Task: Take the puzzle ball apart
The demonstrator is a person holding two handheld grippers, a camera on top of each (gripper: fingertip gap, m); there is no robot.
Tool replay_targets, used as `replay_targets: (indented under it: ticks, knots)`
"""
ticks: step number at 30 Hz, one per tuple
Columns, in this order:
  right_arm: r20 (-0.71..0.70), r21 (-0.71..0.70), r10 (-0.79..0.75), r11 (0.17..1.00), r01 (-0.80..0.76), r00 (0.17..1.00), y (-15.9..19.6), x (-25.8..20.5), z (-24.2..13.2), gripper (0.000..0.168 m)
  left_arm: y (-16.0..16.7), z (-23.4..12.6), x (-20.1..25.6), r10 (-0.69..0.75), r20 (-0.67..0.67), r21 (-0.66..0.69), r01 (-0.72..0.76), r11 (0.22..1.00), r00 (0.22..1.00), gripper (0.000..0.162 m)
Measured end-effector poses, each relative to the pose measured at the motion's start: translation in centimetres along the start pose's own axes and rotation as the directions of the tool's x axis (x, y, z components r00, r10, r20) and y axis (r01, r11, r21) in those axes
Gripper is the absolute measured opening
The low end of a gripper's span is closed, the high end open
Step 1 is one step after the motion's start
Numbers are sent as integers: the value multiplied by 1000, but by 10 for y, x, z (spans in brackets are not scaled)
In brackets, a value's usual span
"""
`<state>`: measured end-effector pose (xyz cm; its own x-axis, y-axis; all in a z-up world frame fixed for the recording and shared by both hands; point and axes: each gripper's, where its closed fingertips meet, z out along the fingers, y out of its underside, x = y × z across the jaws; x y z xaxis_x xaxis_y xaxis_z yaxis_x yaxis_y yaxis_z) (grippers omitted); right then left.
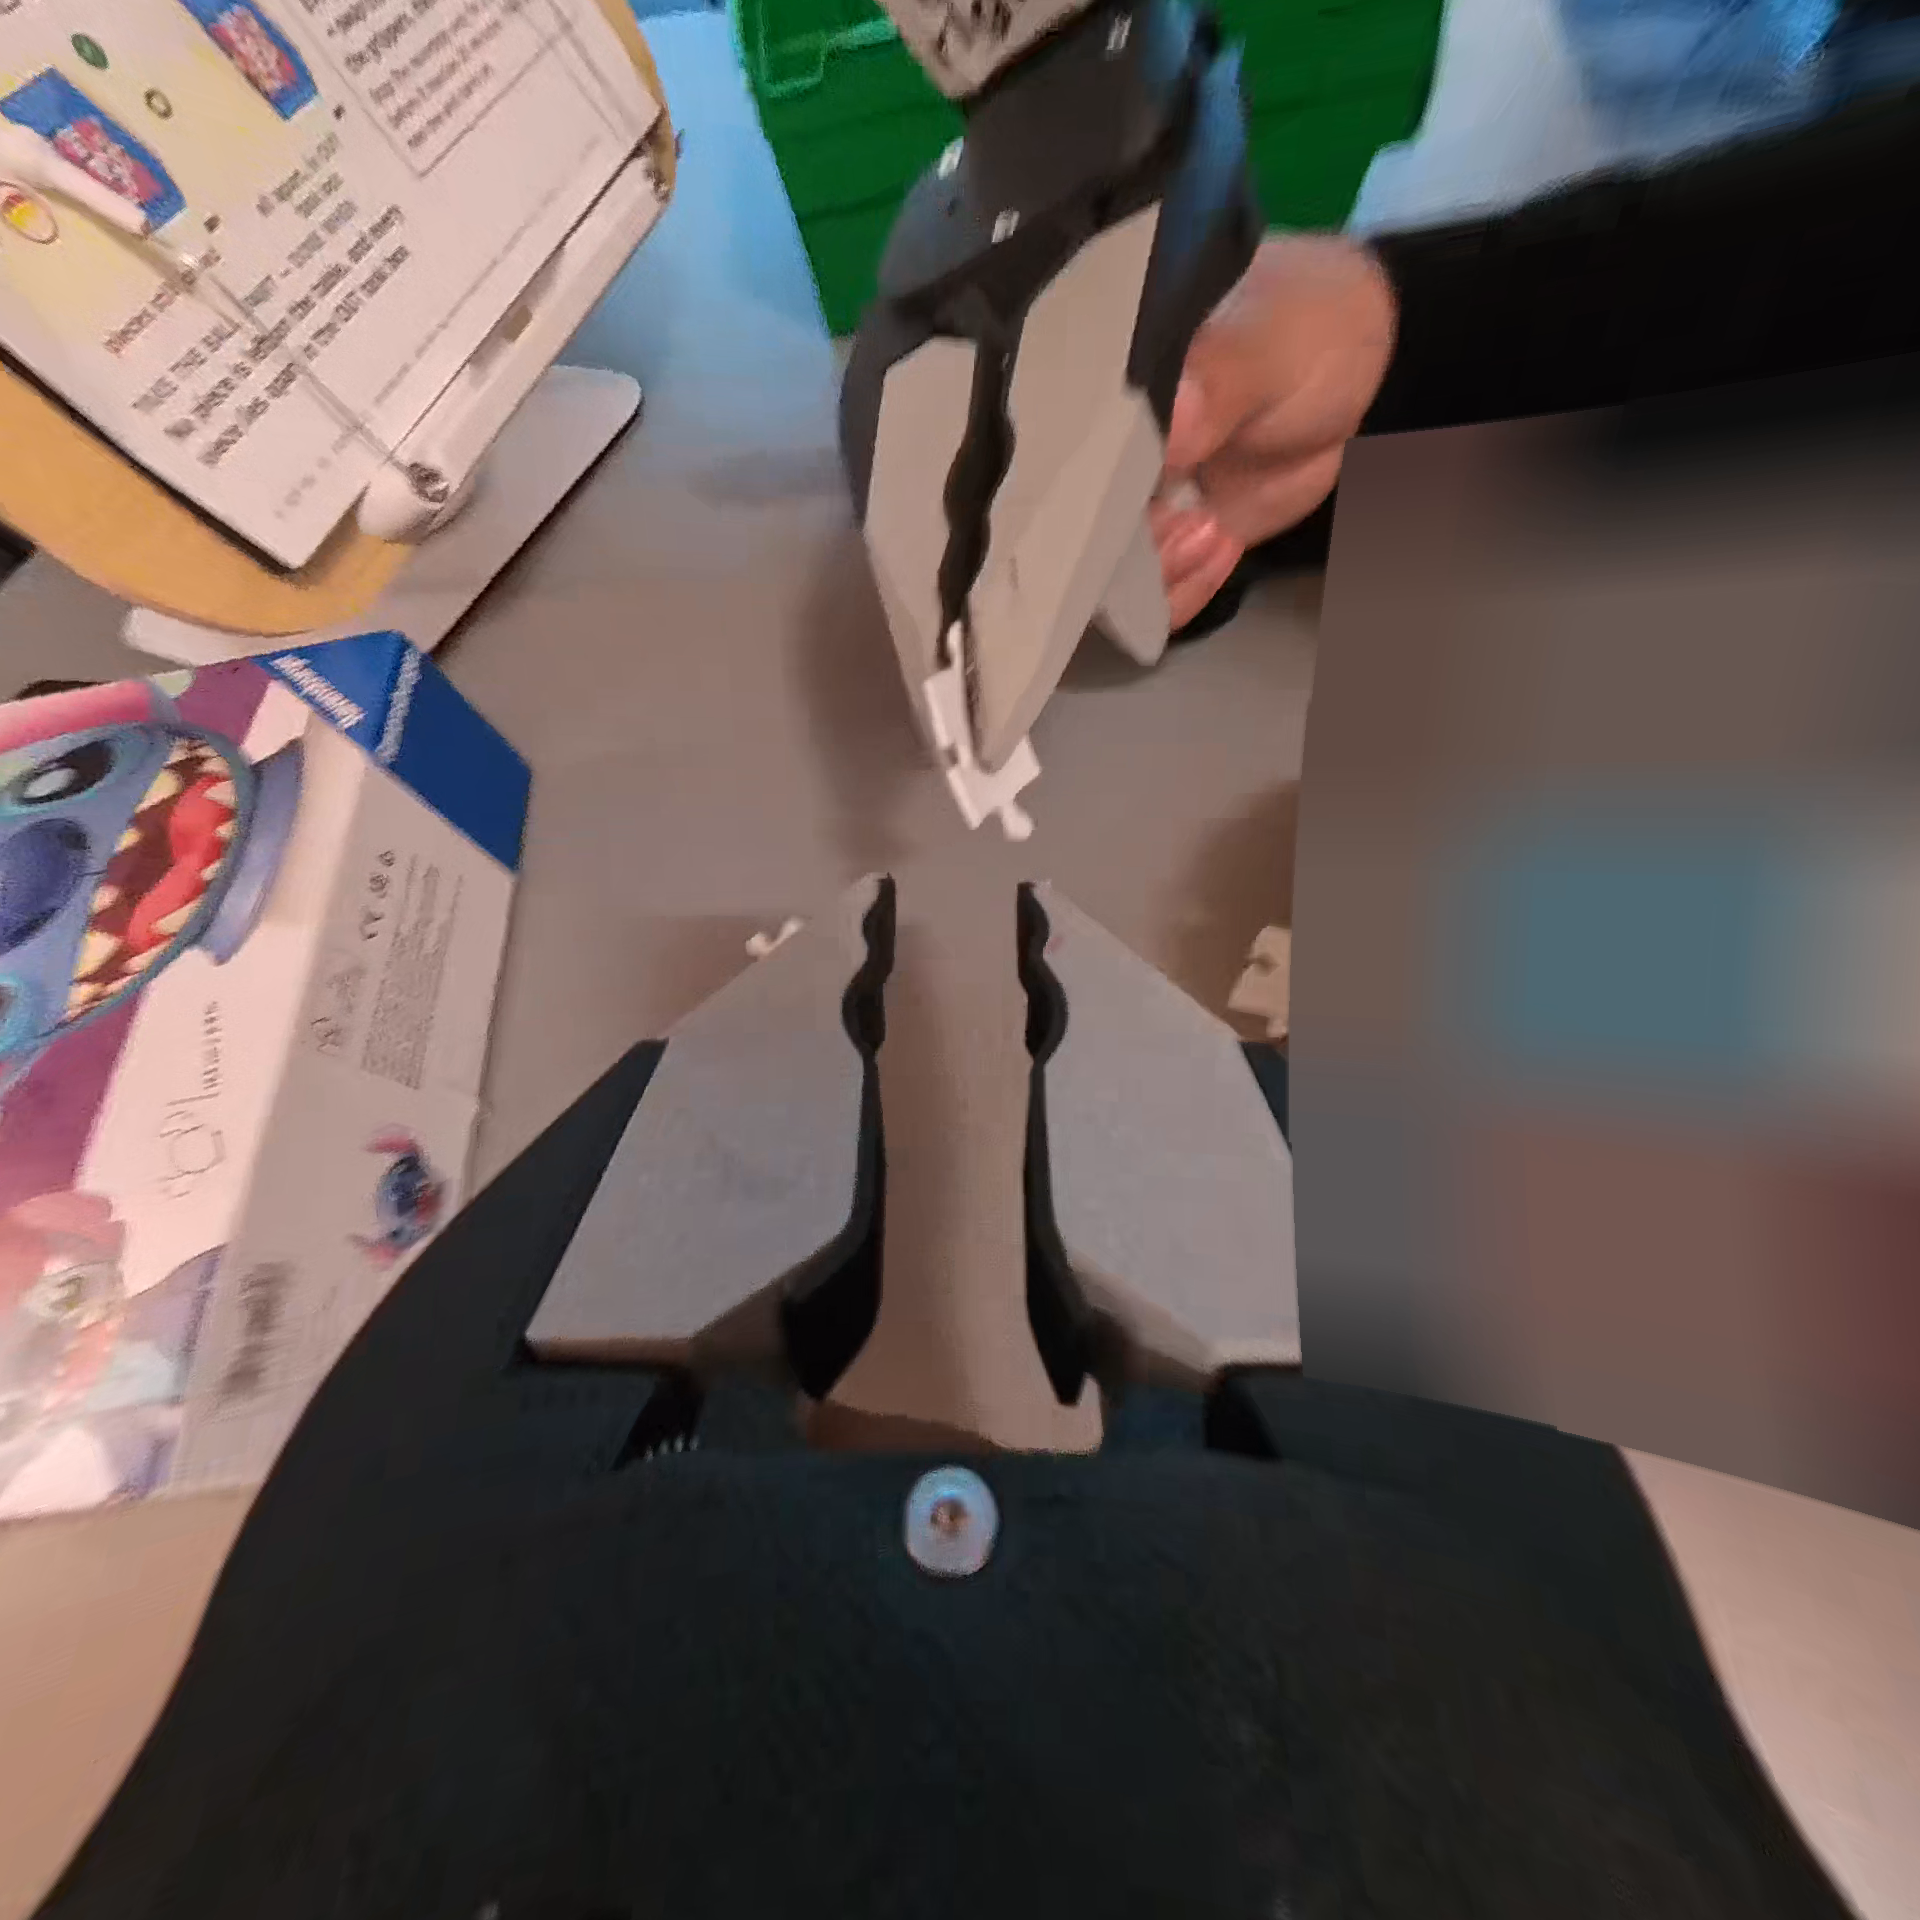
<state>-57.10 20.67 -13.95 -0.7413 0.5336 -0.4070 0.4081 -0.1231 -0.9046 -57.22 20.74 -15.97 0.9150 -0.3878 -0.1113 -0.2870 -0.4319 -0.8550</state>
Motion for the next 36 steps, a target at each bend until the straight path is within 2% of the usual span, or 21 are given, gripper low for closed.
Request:
replay_targets:
  ticks: [1,4,6,14,21,26,36]
  knots:
    - [0,4,-10,1000,10,1000,-1,-1,1,0,-7,0,5,-46,-39,38,47,998,998,20]
    - [-17,10,-31,999,32,999,-2,-1,2,0,-19,0,9,-144,-109,82,154,985,984,14]
    - [-7,30,-21,999,21,1000,-5,-2,1,0,-22,0,4,-175,-92,98,184,978,980,5]
    - [-4,30,5,1000,-5,1000,-5,2,-4,7,-21,-1,-1,-271,-129,101,284,953,954,0]
    - [-54,49,-27,998,29,998,-12,8,-13,4,-9,2,-8,-343,-112,46,349,936,933,0]
    - [-102,-52,-95,995,90,990,3,11,-5,4,1,7,-1,-372,-122,-38,370,928,920,0]
    - [-88,-142,-140,982,127,986,16,-1,2,0,-10,-8,5,-374,-38,-35,373,927,927,0]
